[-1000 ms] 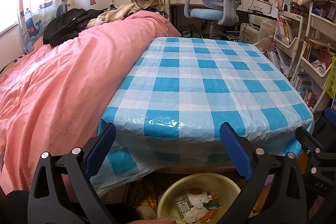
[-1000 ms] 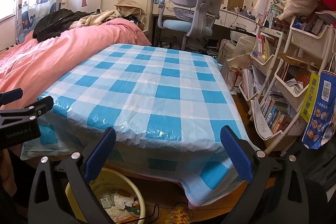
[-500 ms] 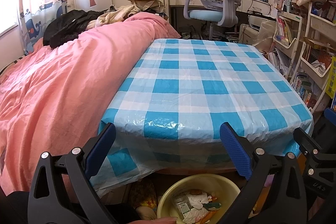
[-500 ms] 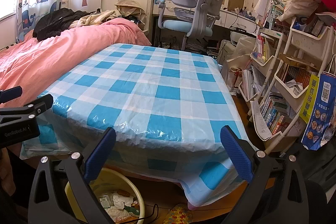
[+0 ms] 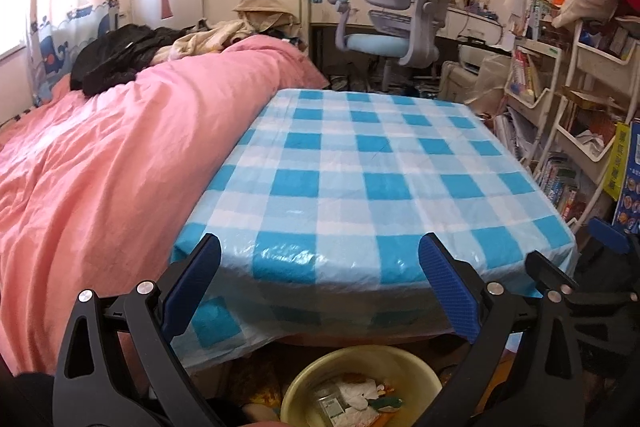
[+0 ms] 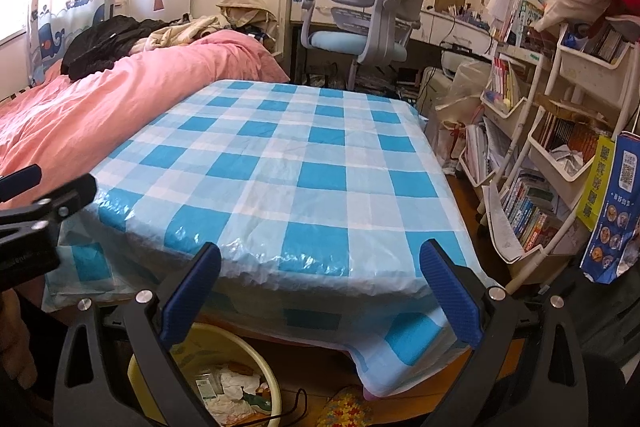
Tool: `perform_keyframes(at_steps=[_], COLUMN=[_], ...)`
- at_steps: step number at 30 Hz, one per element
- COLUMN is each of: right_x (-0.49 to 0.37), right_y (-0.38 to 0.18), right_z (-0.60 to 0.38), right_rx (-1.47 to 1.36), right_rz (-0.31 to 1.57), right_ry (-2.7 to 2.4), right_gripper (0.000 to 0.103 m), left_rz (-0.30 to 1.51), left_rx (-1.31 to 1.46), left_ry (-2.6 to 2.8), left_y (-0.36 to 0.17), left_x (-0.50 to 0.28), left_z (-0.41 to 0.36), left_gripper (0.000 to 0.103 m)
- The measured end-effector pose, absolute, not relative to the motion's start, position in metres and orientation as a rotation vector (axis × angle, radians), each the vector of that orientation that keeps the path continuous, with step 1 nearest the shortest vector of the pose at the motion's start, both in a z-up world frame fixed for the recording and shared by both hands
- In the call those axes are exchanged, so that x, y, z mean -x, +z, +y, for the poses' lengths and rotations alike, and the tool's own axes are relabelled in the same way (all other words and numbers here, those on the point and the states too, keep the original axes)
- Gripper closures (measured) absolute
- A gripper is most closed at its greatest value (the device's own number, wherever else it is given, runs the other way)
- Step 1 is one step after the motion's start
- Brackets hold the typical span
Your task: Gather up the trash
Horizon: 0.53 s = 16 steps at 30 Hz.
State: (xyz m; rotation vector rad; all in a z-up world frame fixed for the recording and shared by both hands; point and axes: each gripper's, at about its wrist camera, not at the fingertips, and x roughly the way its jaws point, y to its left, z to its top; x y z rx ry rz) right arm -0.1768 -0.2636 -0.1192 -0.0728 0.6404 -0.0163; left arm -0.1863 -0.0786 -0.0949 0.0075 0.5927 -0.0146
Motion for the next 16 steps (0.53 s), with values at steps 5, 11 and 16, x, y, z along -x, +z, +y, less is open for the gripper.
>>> perform_keyframes(at_steps=[5,11,16], right_x=[0.142,0.08,0.034], right_y=[-0.125,-0.144,-0.157], right_z=[-0.275,-0.285,-0.285], right_rx=[0.072,0.086,0.113], right_rz=[0.695,0.81,0.866], right_ry=[-0.012,0.007,0.042], right_gripper=[0.008,0.008,0.008], left_rz=[0.603,0.641,0.673], left_rx=[-0.029,-0.047,0.045], left_ry=[-0.039,0.019,0.042], left_y=[-0.088,-0.085,-0.081], left_x=[0.166,0.111,0.064], left_z=[-0.087,-0.082,-0.066], left_gripper=[0.008,0.007,0.008])
